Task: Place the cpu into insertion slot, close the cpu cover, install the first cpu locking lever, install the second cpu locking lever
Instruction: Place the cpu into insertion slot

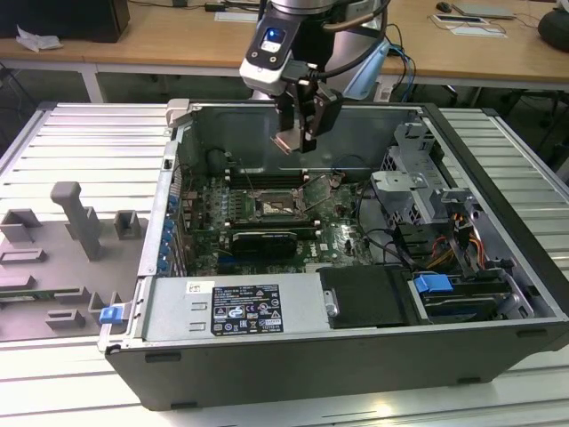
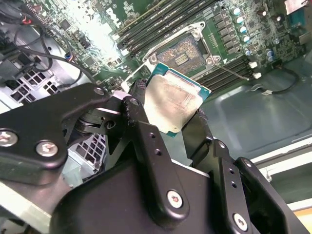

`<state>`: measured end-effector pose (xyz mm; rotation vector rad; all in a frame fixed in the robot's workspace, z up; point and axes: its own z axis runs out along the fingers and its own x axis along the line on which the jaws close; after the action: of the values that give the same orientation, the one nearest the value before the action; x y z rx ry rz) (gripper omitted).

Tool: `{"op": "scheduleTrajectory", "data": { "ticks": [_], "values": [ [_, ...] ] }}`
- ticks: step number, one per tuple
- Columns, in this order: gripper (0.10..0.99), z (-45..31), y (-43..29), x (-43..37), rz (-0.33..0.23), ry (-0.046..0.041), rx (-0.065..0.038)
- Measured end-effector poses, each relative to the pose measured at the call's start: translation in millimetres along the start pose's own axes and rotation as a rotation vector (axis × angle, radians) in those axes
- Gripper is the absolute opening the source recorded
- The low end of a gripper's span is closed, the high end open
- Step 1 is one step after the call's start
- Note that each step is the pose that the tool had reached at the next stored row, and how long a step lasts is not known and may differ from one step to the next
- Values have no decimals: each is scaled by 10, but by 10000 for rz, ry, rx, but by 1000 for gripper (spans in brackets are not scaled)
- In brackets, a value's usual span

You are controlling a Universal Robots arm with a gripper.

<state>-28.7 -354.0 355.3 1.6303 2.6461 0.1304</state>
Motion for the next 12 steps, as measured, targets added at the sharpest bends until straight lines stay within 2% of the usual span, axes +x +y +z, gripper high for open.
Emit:
{"op": "scheduleTrajectory", "data": {
  "ticks": [12],
  "values": [
    [545, 5, 0, 0, 1097, -96, -20]
  ]
}}
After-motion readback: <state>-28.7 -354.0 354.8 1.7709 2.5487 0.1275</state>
